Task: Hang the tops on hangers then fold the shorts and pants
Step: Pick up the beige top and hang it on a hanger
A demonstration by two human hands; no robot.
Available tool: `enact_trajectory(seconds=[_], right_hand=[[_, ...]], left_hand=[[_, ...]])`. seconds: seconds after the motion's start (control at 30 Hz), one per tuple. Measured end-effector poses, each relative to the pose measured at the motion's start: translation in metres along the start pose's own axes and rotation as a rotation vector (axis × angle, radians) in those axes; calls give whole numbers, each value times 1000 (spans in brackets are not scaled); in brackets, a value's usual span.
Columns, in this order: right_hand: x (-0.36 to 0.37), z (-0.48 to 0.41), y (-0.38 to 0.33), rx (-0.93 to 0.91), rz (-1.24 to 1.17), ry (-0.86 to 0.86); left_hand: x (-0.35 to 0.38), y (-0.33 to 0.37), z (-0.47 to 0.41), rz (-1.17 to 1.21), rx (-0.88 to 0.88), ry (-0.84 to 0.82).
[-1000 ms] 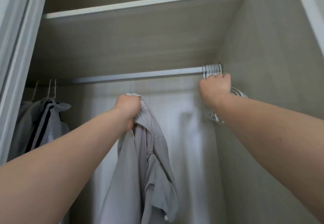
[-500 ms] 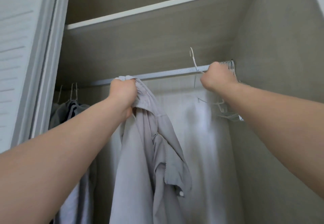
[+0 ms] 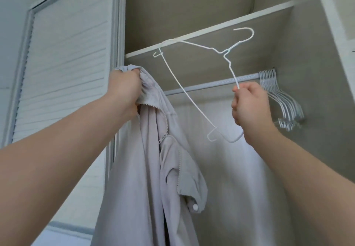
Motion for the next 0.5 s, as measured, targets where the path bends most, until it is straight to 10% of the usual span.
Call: enact_trajectory(seconds=[0.5], right_hand=[[-7,103,-102,280,-223,-502]], left_hand=[[-134,166,94,-209,21,209]])
Point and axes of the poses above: each hand's wrist, its own z-axis away from the middle knuckle, its own x-axis out of the palm, y = z × x, the point moved 7 cm from there along -z, towards the middle knuckle, and after that the axes turned 13 degrees about y, right-handed, at the moved point
